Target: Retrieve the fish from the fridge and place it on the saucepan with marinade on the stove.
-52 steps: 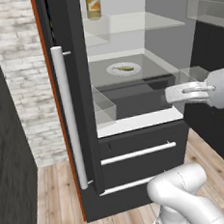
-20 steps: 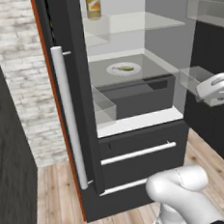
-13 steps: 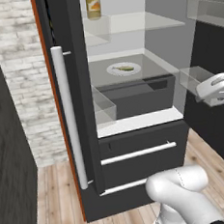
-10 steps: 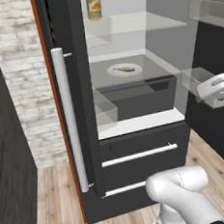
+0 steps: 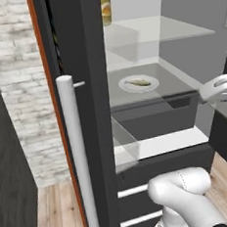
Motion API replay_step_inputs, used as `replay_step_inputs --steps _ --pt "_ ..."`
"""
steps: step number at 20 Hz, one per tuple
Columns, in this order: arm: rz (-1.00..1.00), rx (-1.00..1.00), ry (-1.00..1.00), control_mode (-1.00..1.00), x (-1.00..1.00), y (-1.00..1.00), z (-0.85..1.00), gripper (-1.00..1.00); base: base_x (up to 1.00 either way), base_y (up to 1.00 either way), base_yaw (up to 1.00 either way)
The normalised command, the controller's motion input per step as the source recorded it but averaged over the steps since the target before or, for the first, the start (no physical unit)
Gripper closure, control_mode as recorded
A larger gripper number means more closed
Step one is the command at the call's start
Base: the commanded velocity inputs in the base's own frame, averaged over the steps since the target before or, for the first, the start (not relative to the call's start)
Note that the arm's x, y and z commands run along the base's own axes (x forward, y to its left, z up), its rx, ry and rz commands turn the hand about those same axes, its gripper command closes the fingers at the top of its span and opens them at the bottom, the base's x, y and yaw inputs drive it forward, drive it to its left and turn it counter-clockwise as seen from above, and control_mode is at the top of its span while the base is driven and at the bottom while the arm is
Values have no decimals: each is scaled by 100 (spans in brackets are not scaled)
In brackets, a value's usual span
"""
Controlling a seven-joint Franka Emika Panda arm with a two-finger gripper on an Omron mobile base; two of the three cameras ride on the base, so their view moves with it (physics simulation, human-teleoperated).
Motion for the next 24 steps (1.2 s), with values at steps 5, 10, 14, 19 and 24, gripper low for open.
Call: replay_step_inputs --steps 5,10,14,19,24 --pt "0 0 0 100 0 0 0 -100 77 0 0" --pt "0 0 0 100 0 0 0 -100 88 0 0" --pt "0 0 0 100 0 0 0 -100 84 0 0" --pt "0 0 0 100 0 0 0 -100 48 0 0" --pt "0 0 0 -100 0 0 0 -100 0 0 0"
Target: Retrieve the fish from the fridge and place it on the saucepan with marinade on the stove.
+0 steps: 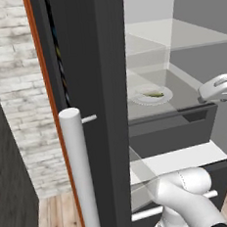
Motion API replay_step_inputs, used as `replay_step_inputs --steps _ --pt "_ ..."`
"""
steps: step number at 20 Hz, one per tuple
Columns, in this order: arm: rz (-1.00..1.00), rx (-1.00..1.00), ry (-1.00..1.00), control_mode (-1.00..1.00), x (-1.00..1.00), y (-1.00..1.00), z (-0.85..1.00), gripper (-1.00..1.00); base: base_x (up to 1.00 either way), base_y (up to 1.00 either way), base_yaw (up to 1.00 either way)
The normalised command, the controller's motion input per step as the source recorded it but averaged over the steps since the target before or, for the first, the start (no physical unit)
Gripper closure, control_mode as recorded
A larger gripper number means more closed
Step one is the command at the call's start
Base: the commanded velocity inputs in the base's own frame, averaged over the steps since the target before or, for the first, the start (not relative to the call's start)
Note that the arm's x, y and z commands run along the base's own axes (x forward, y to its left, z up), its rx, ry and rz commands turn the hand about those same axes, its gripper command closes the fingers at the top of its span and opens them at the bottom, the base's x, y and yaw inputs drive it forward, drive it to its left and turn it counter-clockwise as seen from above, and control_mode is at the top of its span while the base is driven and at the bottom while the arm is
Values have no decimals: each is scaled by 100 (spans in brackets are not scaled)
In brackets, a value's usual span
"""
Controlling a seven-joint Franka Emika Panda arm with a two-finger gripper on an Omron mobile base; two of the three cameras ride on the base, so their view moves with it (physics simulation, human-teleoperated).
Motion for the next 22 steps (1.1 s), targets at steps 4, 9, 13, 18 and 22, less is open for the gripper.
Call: replay_step_inputs --steps 4,9,13,18,22 --pt "0 0 0 -100 11 1 -6 -100 0 0 0" --pt "0 -1 -6 -100 13 2 -19 -100 0 0 0" --pt "0 -11 -18 -100 8 1 -39 -100 0 0 0" --pt "0 -9 -16 -100 15 0 -11 -100 0 0 0" --pt "2 -3 0 -100 17 0 0 -100 0 0 0"
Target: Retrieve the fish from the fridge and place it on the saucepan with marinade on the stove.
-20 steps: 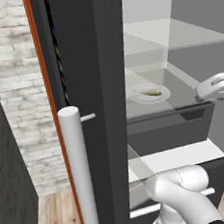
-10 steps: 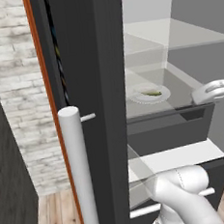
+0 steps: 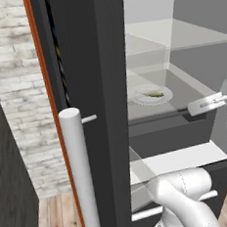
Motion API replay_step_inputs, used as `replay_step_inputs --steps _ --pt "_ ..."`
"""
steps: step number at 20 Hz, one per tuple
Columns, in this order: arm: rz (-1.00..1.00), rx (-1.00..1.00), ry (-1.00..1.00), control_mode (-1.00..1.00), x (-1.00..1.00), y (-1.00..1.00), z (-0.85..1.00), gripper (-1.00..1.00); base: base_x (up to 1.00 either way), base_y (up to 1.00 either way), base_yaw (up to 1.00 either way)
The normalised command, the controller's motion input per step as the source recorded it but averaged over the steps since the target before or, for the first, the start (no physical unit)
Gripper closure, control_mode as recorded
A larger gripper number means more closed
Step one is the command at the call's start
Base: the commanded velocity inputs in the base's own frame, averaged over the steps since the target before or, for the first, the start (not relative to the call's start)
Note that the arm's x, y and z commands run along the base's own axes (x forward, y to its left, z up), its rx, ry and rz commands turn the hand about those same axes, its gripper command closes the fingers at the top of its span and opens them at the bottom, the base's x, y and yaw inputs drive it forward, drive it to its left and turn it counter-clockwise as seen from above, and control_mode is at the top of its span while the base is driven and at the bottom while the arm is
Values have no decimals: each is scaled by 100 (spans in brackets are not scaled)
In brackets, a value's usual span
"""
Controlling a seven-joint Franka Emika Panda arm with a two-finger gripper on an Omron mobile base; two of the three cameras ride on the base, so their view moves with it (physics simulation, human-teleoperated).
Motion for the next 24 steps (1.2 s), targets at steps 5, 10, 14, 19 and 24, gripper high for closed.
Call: replay_step_inputs --steps 5,10,14,19,24 --pt "0 0 12 -100 36 -7 0 -100 0 0 0" --pt "0 -3 10 -100 32 -11 0 -100 0 0 0" --pt "1 -7 -2 -100 33 -10 -23 -100 0 0 0" --pt "5 -8 -20 -100 27 0 -43 -100 0 0 0" --pt "4 -1 -13 -100 26 0 -10 -100 0 0 0"
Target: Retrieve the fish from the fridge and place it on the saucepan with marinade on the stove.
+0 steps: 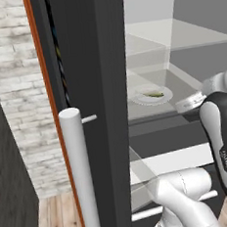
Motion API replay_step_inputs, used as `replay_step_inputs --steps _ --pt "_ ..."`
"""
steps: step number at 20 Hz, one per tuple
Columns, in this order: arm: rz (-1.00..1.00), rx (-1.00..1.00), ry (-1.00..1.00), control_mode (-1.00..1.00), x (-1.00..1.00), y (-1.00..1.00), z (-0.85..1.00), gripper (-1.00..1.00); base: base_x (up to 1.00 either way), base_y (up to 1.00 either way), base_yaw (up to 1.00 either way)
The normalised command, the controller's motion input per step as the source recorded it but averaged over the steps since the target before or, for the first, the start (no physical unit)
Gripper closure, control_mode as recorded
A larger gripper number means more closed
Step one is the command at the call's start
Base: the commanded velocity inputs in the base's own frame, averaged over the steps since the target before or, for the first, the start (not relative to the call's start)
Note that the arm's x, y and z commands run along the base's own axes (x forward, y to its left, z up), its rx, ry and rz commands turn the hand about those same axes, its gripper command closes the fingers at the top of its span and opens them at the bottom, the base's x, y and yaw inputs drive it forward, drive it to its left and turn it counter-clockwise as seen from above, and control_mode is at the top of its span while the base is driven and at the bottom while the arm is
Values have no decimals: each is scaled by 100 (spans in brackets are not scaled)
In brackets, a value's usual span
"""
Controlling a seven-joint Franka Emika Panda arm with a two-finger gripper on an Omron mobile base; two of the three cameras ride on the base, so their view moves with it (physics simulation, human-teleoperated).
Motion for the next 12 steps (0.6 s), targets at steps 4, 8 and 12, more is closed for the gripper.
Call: replay_step_inputs --steps 4,8,12 --pt "3 0 7 -100 35 0 6 -100 0 0 0" --pt "2 0 14 -100 40 -2 3 -100 0 0 0" --pt "4 0 10 -100 38 -12 0 -100 0 0 0"
